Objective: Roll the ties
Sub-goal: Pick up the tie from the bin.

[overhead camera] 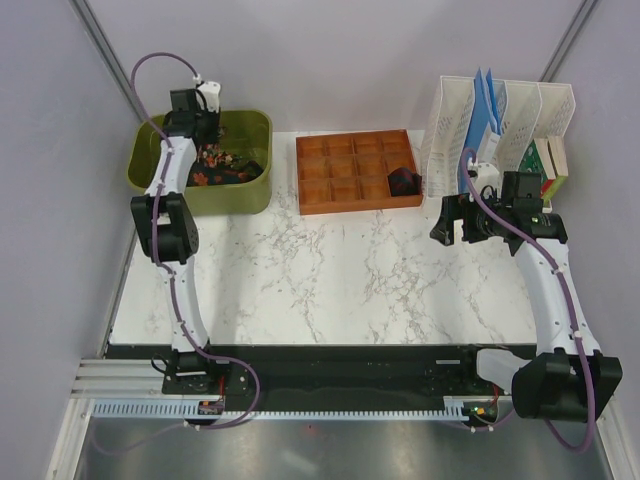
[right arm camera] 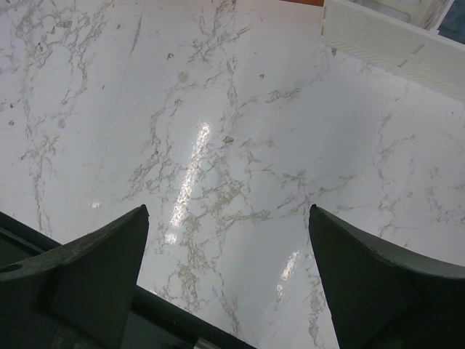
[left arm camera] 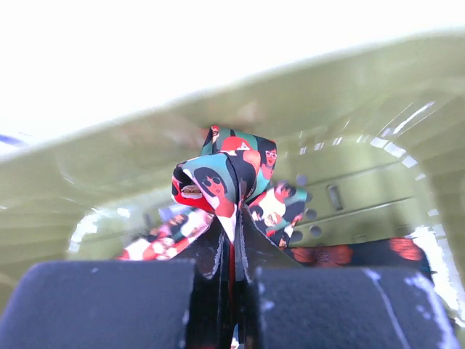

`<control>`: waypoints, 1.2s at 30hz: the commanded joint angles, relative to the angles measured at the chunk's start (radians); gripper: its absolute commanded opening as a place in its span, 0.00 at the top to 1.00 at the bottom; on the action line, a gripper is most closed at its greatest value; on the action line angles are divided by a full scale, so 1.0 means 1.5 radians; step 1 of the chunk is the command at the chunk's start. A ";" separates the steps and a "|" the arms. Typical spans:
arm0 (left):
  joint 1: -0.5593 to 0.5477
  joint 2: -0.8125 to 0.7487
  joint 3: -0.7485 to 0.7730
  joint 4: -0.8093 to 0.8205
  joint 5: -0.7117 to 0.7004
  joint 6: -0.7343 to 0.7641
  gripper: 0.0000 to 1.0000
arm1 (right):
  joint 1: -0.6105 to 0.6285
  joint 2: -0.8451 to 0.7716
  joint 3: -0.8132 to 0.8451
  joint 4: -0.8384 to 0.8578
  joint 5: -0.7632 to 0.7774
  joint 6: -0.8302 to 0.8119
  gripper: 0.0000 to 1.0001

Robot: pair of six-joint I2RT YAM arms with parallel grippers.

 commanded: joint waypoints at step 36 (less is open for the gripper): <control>-0.330 -0.416 0.218 0.331 0.348 -0.360 0.98 | 0.000 -0.208 -0.069 0.283 -0.155 0.205 0.02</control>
